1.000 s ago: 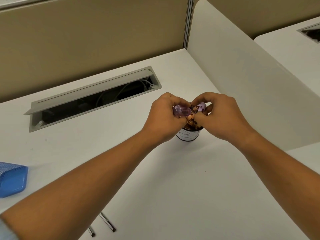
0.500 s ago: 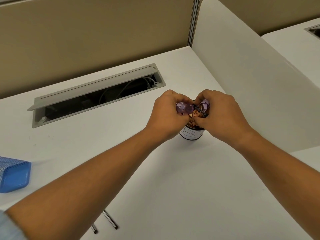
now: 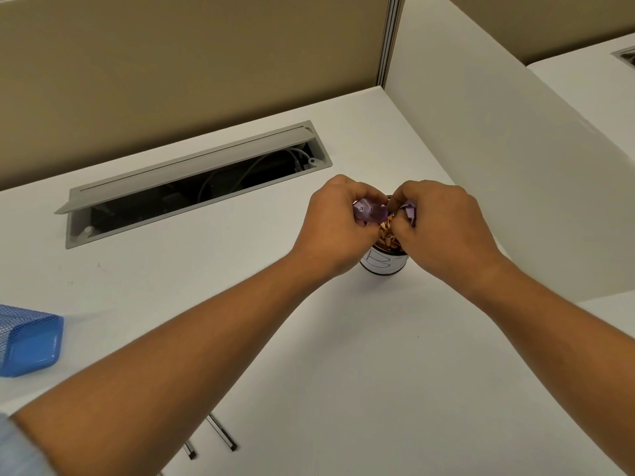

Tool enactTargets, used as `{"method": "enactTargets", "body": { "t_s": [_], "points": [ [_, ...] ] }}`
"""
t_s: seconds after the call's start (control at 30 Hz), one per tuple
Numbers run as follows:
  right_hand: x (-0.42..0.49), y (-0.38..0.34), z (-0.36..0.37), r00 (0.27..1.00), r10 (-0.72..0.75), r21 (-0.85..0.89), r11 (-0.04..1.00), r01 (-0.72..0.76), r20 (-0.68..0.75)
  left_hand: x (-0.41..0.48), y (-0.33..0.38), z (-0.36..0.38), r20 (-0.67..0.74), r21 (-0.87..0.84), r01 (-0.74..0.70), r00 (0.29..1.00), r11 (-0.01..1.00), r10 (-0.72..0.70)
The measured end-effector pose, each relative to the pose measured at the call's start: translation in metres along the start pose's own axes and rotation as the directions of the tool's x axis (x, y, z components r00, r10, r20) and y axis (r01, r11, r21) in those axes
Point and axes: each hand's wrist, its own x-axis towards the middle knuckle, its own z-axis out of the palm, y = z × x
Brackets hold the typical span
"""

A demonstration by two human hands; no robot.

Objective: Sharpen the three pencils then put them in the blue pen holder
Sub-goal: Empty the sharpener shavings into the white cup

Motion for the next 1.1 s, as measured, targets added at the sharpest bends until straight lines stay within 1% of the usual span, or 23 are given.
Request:
{"method": "enactTargets", "body": {
  "t_s": [0.17,0.33,0.5,0.63,0.77,0.87,1.1],
  "points": [
    [0.0003,0.0023,0.0044,0.999,-0.031,-0.054,0.998,0.032,0.023,0.0012,-0.0019,0.0007,-0.009,0.021,0.002,1.000,1.000,-0.002],
    [-0.0009,0.0021,0.0073,0.997,-0.065,-0.031,0.997,0.066,0.036,0.0020,-0.0026,0.0010,-0.021,0.012,0.002,1.000,1.000,-0.002],
    [0.0012,0.0022,0.0085,0.997,-0.052,-0.051,0.997,0.055,0.059,0.0016,-0.0054,-0.0002,-0.023,0.009,0.004,1.000,1.000,-0.003],
    [0.0017,0.0000,0.0087,0.997,-0.030,-0.001,1.000,0.030,0.065,0.0009,-0.0069,0.0001,-0.039,0.001,0.005,0.999,1.000,-0.005],
    [0.0028,-0.0006,0.0069,0.994,-0.021,0.062,0.998,0.014,0.103,0.0018,-0.0072,-0.0003,-0.057,-0.012,0.002,0.998,1.000,-0.003],
    [0.0034,0.0003,0.0070,0.993,-0.018,0.077,0.997,0.009,0.120,0.0021,-0.0074,-0.0004,-0.068,-0.030,-0.006,0.998,1.000,0.004],
    [0.0012,0.0009,0.0100,0.997,-0.041,-0.026,0.999,0.042,0.065,0.0001,-0.0067,0.0025,-0.068,-0.032,-0.006,0.998,0.999,0.004]
  ]
}}
